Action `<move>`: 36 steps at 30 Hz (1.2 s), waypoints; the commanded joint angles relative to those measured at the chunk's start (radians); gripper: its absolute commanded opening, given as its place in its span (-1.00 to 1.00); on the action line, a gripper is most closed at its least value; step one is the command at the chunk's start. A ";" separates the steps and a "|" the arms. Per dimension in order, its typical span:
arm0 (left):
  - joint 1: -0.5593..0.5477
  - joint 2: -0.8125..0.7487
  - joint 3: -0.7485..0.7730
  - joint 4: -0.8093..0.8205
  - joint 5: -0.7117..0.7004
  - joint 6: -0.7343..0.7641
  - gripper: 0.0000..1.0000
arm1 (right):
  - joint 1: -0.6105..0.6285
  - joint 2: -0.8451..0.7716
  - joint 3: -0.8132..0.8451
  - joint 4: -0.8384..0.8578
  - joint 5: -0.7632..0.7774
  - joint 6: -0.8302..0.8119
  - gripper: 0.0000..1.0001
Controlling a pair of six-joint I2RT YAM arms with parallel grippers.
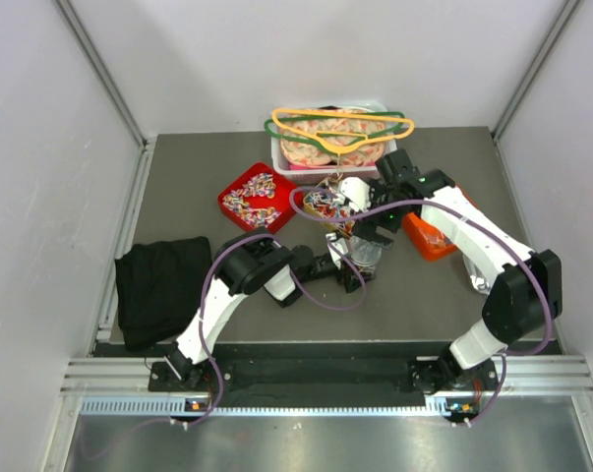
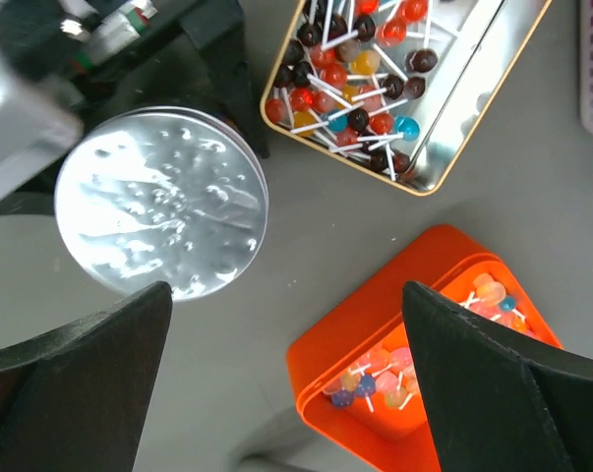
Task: Pack the candies
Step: Screw the bottle lid onto the packing bottle.
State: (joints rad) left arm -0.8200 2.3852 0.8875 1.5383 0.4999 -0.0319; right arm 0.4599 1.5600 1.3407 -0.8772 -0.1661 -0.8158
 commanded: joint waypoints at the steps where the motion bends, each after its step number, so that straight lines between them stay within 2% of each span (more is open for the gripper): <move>1: -0.002 0.060 -0.022 0.151 0.008 -0.077 0.95 | 0.028 -0.026 0.113 -0.169 -0.090 -0.037 0.98; 8: -0.002 0.060 -0.022 0.151 0.009 -0.079 0.96 | 0.118 -0.018 0.009 -0.089 -0.050 -0.025 0.97; 21: -0.004 0.060 -0.022 0.149 0.009 -0.077 0.95 | 0.123 0.049 0.000 -0.082 -0.099 -0.014 0.98; 35: -0.002 0.057 -0.021 0.148 0.008 -0.077 0.96 | 0.125 0.064 -0.026 0.027 -0.021 0.004 0.98; 36: -0.002 0.058 -0.022 0.146 0.011 -0.076 0.96 | 0.125 0.064 -0.028 0.033 -0.018 0.009 0.93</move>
State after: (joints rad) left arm -0.8200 2.3852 0.8875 1.5383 0.5003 -0.0319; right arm 0.5758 1.6150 1.3155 -0.9089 -0.2001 -0.8192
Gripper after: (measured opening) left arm 0.979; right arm 0.987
